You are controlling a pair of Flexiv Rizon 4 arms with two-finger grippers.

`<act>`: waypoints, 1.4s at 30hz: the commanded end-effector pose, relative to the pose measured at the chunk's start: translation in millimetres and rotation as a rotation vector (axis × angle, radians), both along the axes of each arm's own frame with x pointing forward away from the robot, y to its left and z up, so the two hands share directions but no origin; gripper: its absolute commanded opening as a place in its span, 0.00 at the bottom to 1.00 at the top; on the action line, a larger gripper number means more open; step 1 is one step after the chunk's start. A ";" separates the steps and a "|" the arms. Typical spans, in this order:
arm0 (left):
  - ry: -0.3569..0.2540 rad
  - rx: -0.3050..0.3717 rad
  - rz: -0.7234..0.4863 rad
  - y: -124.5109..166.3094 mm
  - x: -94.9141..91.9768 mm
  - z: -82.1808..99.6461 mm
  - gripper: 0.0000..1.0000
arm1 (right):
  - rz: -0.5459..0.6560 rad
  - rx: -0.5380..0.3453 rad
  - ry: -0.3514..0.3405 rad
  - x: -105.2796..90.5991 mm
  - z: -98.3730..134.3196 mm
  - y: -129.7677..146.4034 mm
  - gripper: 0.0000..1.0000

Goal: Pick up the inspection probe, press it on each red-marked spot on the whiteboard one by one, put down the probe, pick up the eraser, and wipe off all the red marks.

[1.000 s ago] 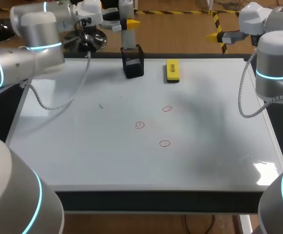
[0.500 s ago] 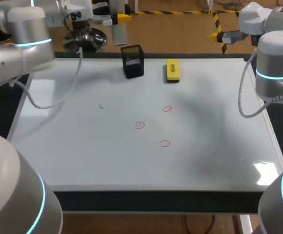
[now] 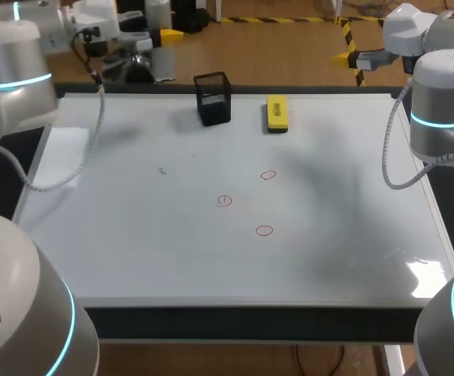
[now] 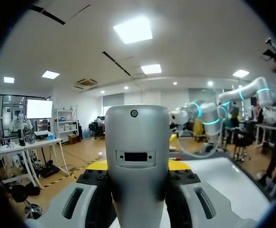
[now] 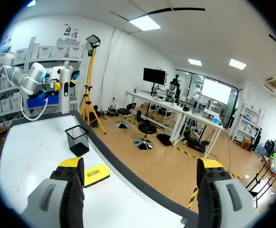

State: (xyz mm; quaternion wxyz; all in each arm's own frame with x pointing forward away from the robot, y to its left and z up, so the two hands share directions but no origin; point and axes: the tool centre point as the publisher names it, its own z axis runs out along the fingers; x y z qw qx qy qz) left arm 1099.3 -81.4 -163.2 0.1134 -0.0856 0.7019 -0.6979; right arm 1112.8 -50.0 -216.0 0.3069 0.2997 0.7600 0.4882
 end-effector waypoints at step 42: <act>0.015 -0.009 0.168 83.5 -50.3 -14.4 0.00 | 0.001 0.000 0.001 0.5 -0.1 -0.1 1.00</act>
